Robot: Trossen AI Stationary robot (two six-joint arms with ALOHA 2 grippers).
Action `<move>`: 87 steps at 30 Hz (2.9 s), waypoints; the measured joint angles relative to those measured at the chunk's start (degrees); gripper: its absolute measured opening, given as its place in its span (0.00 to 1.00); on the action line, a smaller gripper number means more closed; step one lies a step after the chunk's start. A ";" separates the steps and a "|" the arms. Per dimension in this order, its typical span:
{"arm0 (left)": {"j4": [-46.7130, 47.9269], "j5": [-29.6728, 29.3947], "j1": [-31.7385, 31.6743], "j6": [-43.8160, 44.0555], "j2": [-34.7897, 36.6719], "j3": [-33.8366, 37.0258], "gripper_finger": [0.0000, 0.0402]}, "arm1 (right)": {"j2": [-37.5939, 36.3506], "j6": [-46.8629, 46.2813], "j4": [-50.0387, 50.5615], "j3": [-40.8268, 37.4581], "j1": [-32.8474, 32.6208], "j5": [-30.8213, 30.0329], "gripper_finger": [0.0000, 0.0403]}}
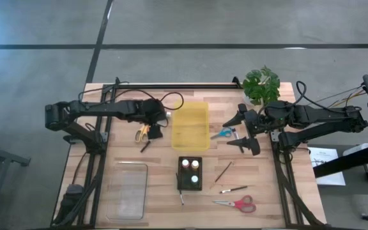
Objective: Pick & Place Paint Supplies
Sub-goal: Put the purple paint bottle into the black bin
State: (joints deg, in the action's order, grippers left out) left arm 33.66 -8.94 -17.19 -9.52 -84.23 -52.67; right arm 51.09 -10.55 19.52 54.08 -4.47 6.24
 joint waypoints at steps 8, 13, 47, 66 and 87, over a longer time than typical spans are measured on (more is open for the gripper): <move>-0.58 -1.83 -4.08 -0.04 -0.04 -2.84 0.63 | 0.00 0.04 -0.01 0.00 -0.02 -0.04 0.85; -0.62 -1.60 -3.47 0.85 -0.02 -2.92 0.62 | 0.00 -0.20 0.04 0.00 -0.01 -0.07 0.85; 44.10 -1.89 -15.82 -35.47 -26.77 -49.21 0.62 | 0.00 -1.38 1.07 0.00 0.11 0.06 0.85; 26.28 6.61 -12.04 -36.74 -28.94 -36.86 0.62 | -0.02 1.55 1.26 0.00 0.13 0.24 0.85; 17.79 7.83 -14.66 -38.27 -32.36 -35.16 0.62 | -0.02 1.53 1.29 0.00 0.13 0.22 0.85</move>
State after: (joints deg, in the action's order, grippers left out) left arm 51.45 -1.11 -31.86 -47.79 -116.59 -87.83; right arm 51.07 -9.02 20.81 54.08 -4.34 6.46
